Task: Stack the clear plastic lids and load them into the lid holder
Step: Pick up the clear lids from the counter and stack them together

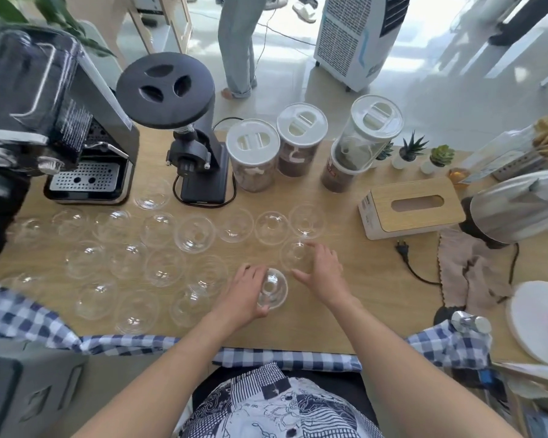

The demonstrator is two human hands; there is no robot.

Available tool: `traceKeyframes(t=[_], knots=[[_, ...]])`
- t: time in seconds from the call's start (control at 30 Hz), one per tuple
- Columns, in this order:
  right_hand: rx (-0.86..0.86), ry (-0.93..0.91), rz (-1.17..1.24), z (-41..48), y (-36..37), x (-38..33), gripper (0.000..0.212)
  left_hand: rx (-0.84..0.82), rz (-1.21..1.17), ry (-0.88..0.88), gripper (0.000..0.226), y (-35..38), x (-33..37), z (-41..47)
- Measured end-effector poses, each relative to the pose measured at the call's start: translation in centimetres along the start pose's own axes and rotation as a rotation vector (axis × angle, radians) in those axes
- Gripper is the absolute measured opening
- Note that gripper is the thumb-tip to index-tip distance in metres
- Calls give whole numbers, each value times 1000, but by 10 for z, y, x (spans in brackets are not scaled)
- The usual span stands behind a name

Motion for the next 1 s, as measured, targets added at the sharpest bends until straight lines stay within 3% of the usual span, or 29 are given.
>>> traceKeyframes(t=[0.17, 0.4, 0.53, 0.63, 0.8, 1.0], knots=[[14, 30, -59, 3, 11, -9, 83, 46, -56, 13, 106, -14, -17, -9], [119, 14, -5, -9, 4, -23, 88, 296, -1, 16, 58, -48, -74, -23], [212, -21, 39, -25, -4, -35, 82, 285, 119, -32, 47, -47, -100, -27], [181, -76, 68, -38, 6, -49, 83, 259, 156, -33, 33, -45, -103, -28], [94, -170, -7, -57, 35, -70, 84, 363, 74, 24, 13, -60, -96, -34], [50, -149, -7, -64, 59, -75, 84, 377, -183, 89, 15, -75, -100, -39]])
Point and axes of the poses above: each hand's wrist, its own z-axis towards the middle knuckle, its own y-axis out of the palm, x = y × z, the point moved 10 cm from there along z, towards the middle knuckle, and after that the axes turned 15 degrees about -y, right-handed, at the moved point
